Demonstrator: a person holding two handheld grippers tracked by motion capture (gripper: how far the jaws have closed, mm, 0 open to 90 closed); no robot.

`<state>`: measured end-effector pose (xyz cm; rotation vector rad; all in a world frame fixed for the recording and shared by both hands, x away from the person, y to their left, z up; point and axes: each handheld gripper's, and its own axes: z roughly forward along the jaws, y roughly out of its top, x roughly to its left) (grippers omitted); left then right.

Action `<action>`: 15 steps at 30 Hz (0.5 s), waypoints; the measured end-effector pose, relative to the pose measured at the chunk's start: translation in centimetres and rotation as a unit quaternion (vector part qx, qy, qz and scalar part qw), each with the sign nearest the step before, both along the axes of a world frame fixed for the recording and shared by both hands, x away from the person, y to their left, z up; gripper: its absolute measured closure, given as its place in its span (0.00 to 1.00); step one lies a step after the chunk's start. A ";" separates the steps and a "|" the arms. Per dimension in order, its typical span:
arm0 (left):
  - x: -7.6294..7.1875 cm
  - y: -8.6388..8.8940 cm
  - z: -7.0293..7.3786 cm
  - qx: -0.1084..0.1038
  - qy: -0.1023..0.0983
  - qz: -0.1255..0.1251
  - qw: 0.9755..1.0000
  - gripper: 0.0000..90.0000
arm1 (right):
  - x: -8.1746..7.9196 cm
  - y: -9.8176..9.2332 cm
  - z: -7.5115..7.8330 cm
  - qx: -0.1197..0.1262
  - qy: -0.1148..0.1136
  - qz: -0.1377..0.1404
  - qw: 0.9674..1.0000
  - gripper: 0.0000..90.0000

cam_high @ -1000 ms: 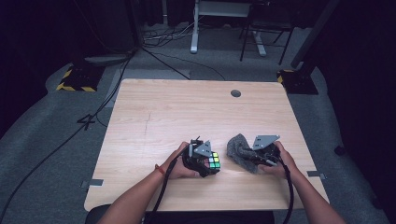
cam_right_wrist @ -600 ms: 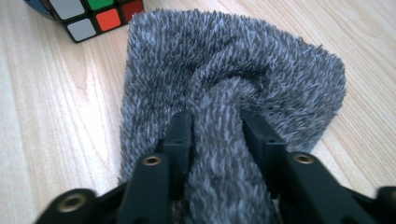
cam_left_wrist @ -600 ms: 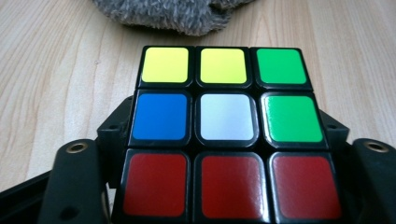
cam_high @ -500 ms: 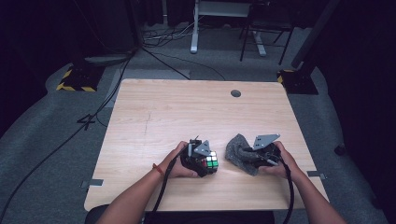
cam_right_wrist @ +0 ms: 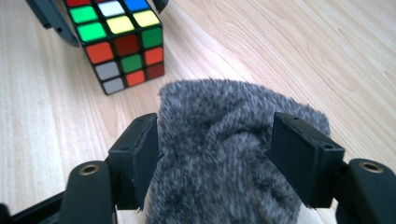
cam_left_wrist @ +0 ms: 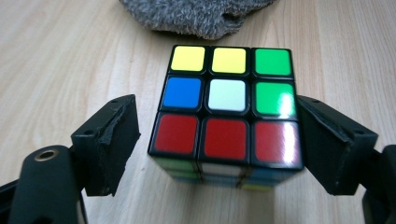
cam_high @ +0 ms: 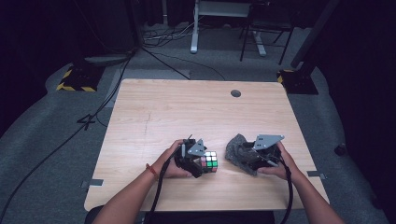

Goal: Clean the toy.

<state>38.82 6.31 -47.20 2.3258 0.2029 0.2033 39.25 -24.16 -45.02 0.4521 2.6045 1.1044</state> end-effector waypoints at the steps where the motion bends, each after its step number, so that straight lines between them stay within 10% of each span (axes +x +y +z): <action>1: -0.1 0.2 0.1 -0.002 -0.004 0.001 1.000 0.24 | -0.1 0.1 0.0 0.001 -0.002 0.002 1.000 0.38; 15: -0.2 0.4 0.1 0.006 0.014 -0.005 1.000 0.29 | -1.6 3.3 -0.1 0.011 0.003 0.061 0.998 0.44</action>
